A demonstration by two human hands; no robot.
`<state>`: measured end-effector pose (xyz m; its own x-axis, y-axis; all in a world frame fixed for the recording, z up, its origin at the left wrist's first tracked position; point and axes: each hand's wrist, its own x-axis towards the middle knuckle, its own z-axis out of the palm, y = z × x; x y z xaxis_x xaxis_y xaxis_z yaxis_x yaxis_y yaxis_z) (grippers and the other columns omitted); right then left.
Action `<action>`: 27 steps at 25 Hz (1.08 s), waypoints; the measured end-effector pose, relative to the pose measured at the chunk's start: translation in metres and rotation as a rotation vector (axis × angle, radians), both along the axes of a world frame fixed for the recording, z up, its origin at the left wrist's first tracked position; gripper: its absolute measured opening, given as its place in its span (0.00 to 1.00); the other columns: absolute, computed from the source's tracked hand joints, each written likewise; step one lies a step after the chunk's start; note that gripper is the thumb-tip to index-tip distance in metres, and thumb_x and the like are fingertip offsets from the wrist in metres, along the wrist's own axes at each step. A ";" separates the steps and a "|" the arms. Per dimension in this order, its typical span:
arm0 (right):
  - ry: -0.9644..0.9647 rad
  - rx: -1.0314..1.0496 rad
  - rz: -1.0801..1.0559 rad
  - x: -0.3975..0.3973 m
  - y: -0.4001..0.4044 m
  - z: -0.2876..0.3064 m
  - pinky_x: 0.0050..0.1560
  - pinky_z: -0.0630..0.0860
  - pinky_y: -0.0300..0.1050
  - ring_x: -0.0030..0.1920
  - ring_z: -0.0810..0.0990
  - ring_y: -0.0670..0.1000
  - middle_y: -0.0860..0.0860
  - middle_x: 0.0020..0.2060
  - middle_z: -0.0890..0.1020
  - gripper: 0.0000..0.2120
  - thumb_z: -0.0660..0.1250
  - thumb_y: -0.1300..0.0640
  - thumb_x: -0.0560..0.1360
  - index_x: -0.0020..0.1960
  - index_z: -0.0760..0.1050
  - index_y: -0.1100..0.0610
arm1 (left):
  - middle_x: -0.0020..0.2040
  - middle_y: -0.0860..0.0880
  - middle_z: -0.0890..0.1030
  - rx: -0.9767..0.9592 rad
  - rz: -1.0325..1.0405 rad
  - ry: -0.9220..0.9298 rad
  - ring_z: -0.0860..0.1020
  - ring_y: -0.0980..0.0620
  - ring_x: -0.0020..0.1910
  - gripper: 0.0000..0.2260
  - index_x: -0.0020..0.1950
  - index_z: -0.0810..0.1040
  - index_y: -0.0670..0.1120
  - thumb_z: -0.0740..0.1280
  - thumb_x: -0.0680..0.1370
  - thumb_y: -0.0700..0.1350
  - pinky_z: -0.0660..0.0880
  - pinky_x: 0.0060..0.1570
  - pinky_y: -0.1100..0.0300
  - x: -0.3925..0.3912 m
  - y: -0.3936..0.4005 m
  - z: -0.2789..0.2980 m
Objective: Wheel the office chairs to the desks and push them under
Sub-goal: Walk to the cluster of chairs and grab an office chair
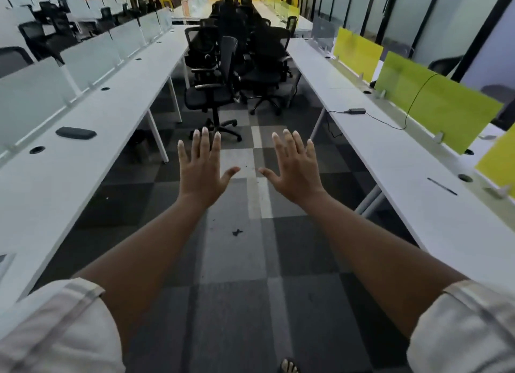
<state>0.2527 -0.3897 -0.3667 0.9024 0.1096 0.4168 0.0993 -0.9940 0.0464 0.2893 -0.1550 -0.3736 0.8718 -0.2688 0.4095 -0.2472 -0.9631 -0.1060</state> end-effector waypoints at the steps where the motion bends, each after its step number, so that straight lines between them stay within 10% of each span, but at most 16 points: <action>1: 0.025 -0.007 0.004 0.022 -0.012 -0.001 0.76 0.56 0.68 0.80 0.54 0.63 0.61 0.80 0.57 0.42 0.55 0.31 0.80 0.82 0.51 0.58 | 0.83 0.38 0.48 0.000 -0.002 0.029 0.46 0.39 0.82 0.43 0.83 0.47 0.43 0.43 0.78 0.71 0.48 0.76 0.33 0.019 -0.011 -0.004; 27: 0.100 0.038 -0.067 0.746 -0.044 -0.017 0.77 0.56 0.67 0.80 0.54 0.61 0.61 0.80 0.58 0.42 0.49 0.29 0.78 0.83 0.51 0.55 | 0.83 0.42 0.48 0.135 -0.045 0.187 0.43 0.42 0.82 0.45 0.84 0.45 0.50 0.39 0.74 0.77 0.43 0.76 0.31 0.765 -0.031 -0.005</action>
